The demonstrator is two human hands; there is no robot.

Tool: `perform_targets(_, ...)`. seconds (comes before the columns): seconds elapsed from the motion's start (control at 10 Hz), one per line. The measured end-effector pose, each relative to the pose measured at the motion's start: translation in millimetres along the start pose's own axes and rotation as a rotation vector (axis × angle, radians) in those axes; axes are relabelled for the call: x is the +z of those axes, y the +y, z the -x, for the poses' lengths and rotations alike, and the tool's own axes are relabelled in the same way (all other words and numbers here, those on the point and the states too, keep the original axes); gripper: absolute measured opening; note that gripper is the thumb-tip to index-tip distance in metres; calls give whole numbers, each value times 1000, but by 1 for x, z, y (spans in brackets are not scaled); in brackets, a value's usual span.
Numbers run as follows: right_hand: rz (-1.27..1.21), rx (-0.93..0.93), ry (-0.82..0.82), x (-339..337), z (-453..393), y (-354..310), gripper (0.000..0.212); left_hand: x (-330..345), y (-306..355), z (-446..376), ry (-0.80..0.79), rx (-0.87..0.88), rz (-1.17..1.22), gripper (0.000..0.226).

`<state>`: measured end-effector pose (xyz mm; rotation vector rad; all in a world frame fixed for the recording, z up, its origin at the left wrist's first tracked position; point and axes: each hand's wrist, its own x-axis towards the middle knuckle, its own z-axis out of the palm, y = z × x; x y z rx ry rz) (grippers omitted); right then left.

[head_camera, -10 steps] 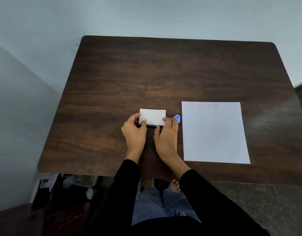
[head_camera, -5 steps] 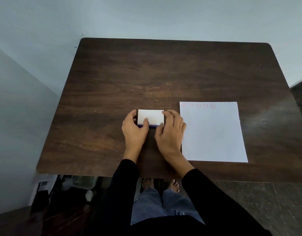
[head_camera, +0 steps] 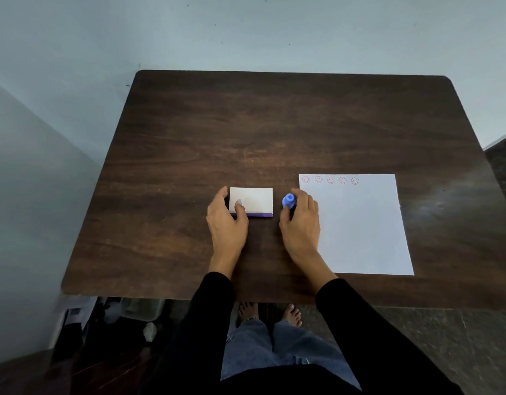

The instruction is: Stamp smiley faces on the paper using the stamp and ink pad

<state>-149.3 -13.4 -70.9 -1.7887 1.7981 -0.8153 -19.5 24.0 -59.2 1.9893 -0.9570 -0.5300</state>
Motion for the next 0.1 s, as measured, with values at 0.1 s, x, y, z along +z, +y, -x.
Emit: perform_targets(0.1, 78, 13, 119, -5, 3, 4, 40, 4, 3, 7, 62, 105, -114, 45)
